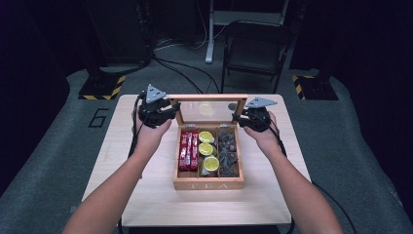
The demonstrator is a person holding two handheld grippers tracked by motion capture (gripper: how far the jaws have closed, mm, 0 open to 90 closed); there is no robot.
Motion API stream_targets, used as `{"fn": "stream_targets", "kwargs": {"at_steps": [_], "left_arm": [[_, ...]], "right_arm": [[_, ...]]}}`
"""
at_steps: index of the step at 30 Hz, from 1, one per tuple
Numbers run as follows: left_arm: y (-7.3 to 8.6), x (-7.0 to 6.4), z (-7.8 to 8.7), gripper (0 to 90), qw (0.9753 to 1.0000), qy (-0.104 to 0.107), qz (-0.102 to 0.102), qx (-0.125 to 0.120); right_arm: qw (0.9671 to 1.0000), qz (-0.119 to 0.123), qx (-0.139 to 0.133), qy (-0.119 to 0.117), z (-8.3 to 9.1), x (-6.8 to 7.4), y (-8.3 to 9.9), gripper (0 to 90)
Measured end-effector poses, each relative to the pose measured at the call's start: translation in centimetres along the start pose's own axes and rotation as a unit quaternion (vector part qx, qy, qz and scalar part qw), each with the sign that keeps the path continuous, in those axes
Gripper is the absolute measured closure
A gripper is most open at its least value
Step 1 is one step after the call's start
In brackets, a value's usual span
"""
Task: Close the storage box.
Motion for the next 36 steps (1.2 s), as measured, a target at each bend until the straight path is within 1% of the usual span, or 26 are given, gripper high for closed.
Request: {"fn": "stream_targets", "kwargs": {"at_steps": [2,3,4,5,6,7,9,10,12,14,16,19,21,22,23,24,25,26,27,28,29,30,32,33,35,36], "left_arm": [[0.0,-0.1,0.2,63.3,1.0000,0.002,0.001,0.002],[0.0,-0.1,0.3,63.4,1.0000,0.003,-0.003,0.003],[0.1,-0.2,0.4,63.5,1.0000,0.005,-0.001,0.006],[0.2,-0.2,0.5,63.4,1.0000,0.005,-0.004,0.003],[0.2,-0.3,0.6,63.4,1.0000,0.005,-0.002,0.001],[0.3,-0.4,0.8,63.4,1.0000,0.007,-0.002,0.002],[0.5,-0.6,1.1,63.5,0.9999,0.010,-0.008,0.001],[0.6,-0.7,1.2,63.4,0.9999,0.011,-0.006,0.000],[0.8,-0.9,1.5,63.4,0.9999,0.012,-0.011,0.001],[1.0,-1.0,1.7,63.3,0.9998,0.015,-0.014,0.001],[1.2,-1.2,2.0,63.1,0.9997,0.019,-0.018,0.003],[1.6,-1.6,2.5,62.9,0.9996,0.020,-0.018,0.000],[1.9,-1.7,2.8,62.6,0.9996,0.025,-0.016,0.002],[2.0,-1.8,2.9,62.4,0.9996,0.026,-0.013,0.001],[2.2,-1.9,3.1,62.3,0.9995,0.027,-0.013,0.003],[2.3,-2.0,3.2,62.1,0.9995,0.029,-0.012,0.002],[2.6,-2.2,3.4,62.0,0.9994,0.032,-0.012,0.003],[2.7,-2.2,3.5,61.8,0.9994,0.032,-0.015,0.001],[2.9,-2.4,3.7,61.8,0.9993,0.033,-0.016,0.001],[3.0,-2.4,3.9,61.8,0.9991,0.035,-0.023,0.005],[3.3,-2.6,4.1,61.7,0.9990,0.036,-0.026,0.006],[3.4,-2.7,4.2,61.7,0.9989,0.036,-0.029,0.006],[3.7,-2.8,4.4,61.5,0.9989,0.038,-0.026,0.000],[3.9,-2.9,4.6,61.3,0.9990,0.039,-0.022,0.000],[4.3,-3.1,4.8,61.1,0.9990,0.038,-0.025,-0.003],[4.4,-3.3,4.9,61.0,0.9991,0.037,-0.020,-0.005]], "right_arm": [[1.0000,0.000,-0.001,-0.002,0.0,0.0,0.0,60.5],[1.0000,-0.005,-0.001,-0.001,0.1,0.0,0.0,60.2],[1.0000,-0.007,-0.001,0.000,0.1,0.1,0.0,60.0],[1.0000,-0.004,-0.002,-0.003,0.2,0.1,0.0,59.6],[0.9999,-0.009,-0.003,-0.003,0.4,0.2,0.0,59.4],[0.9999,-0.008,-0.004,-0.005,0.6,0.2,0.0,59.2],[0.9999,-0.009,-0.004,-0.008,1.0,0.2,0.1,58.4],[0.9999,-0.009,-0.004,-0.008,1.4,0.2,0.1,58.2],[0.9999,-0.013,-0.005,-0.009,1.9,0.2,0.1,57.1],[0.9998,-0.015,-0.008,-0.006,2.6,0.3,0.0,56.2],[0.9998,-0.015,-0.012,-0.011,3.2,0.4,-0.2,55.9],[0.9996,-0.015,-0.017,-0.018,4.2,1.1,-0.5,53.8],[0.9996,-0.008,-0.018,-0.021,4.7,1.4,-0.6,52.5],[0.9995,0.001,-0.017,-0.027,5.1,1.6,-0.6,52.0],[0.9996,-0.008,-0.017,-0.022,5.2,1.8,-0.6,51.7],[0.9994,-0.004,-0.020,-0.029,5.5,2.0,-0.7,51.6],[0.9994,-0.007,-0.022,-0.027,5.7,2.2,-0.8,51.3],[0.9992,-0.004,-0.024,-0.032,6.0,2.4,-0.8,51.0],[0.9992,-0.006,-0.024,-0.031,6.2,2.6,-0.9,50.9],[0.9989,-0.002,-0.027,-0.038,6.4,2.9,-0.9,50.7],[0.9989,-0.006,-0.028,-0.037,6.6,3.1,-0.9,50.6],[0.9988,-0.004,-0.031,-0.039,6.8,3.5,-1.0,50.3],[0.9985,-0.002,-0.031,-0.045,7.1,4.0,-1.0,49.1],[0.9986,-0.008,-0.029,-0.044,7.2,4.3,-1.0,47.2],[0.9987,-0.001,-0.028,-0.044,7.6,4.6,-0.9,46.7],[0.9987,-0.002,-0.027,-0.043,7.7,4.7,-0.9,46.7]]}}
Point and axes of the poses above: each handheld gripper's, and its own axes: z roughly backward along the jaws, y roughly out of its underside, x roughly to its left, the point moved 9 cm from there along -z, roughly forward along the jaws, and after that the axes turned 12 degrees about -x, right-handed, at the moved point
